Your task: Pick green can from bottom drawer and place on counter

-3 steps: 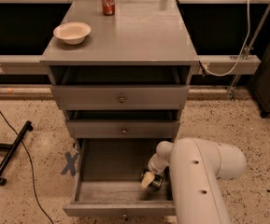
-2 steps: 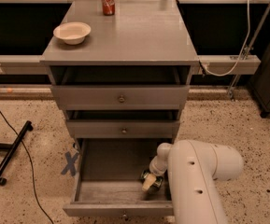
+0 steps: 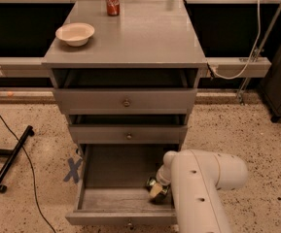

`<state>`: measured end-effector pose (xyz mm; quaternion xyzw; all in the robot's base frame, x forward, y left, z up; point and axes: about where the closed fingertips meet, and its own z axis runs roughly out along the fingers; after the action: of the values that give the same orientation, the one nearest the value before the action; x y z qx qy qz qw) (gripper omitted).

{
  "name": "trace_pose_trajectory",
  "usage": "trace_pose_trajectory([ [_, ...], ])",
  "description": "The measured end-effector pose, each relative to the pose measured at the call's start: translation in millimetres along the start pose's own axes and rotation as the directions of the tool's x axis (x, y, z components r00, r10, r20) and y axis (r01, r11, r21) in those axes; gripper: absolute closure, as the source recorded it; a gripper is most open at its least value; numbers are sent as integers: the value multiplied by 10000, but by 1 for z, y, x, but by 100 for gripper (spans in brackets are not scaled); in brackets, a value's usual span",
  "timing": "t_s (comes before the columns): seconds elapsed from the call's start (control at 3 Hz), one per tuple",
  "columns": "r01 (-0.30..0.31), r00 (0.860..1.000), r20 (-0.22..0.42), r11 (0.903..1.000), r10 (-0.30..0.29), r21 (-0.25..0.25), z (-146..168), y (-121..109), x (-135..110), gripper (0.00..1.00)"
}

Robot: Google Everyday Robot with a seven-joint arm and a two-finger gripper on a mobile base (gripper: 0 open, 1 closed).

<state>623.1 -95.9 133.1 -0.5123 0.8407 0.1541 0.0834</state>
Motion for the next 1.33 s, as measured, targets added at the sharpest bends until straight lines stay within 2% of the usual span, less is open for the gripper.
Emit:
trace_pose_trajectory([
  [0.33,-71,9999,149,10000,70,36,2,-2,-2,47],
  [0.67,-251,9981,558,9997,246,80,-4,-5,-7,71],
  [1.0,-199,9857,1679,9987,116,475,-38,-9,-19,93],
  [1.33,-81,9498,3122,9967,-175,807,-105,-6,-27,100],
])
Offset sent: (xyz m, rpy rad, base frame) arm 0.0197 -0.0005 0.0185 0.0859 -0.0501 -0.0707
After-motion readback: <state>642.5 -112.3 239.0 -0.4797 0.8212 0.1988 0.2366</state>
